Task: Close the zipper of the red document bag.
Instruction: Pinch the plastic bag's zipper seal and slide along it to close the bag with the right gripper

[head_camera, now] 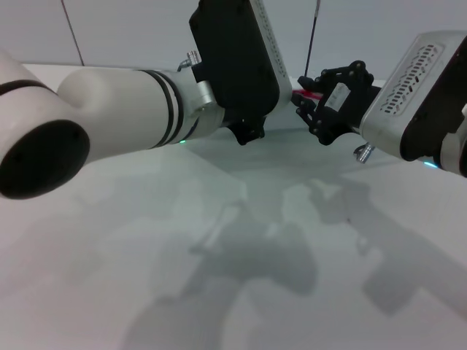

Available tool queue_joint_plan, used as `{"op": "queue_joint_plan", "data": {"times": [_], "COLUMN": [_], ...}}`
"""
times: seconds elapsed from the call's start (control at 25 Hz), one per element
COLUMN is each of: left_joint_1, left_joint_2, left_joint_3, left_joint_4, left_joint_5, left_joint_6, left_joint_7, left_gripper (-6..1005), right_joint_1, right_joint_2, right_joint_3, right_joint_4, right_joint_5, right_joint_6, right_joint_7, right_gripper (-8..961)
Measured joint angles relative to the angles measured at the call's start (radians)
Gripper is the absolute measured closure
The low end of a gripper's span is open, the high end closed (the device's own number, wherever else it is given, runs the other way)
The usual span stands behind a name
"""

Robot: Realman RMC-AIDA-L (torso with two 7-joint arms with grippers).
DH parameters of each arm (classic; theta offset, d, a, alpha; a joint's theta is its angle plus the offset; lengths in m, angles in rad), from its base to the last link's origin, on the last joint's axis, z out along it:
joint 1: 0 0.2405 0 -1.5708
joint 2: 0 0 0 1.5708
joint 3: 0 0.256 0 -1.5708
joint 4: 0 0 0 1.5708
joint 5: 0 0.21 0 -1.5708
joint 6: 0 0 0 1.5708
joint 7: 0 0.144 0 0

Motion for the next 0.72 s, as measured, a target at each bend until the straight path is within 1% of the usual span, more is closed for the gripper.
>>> {"op": "queue_joint_plan", "data": {"times": [0.2, 0.52, 0.72], "left_joint_1": [-0.001, -0.004, 0.000], "left_joint_2": [0.000, 0.000, 0.000], "left_joint_3": [0.000, 0.002, 0.000], "left_joint_4": [0.000, -0.007, -0.024], "left_joint_5": [0.000, 0.000, 0.000], "left_joint_6": [-0.004, -0.011, -0.011], "left_joint_7": [0.009, 0.010, 0.010], "left_gripper": [946, 946, 946], "right_joint_1": [0.004, 0.008, 0.010], "right_joint_2": [0.000, -0.001, -0.002], "right_joint_3": [-0.003, -0.009, -0.007], "right_joint_4": [0.001, 0.008, 0.013], "right_joint_5": [-0.004, -0.005, -0.006], "right_joint_6": [-0.003, -0.004, -0.004], "right_joint_7": [0.000, 0.000, 0.000], "right_gripper": [730, 805, 812]}}
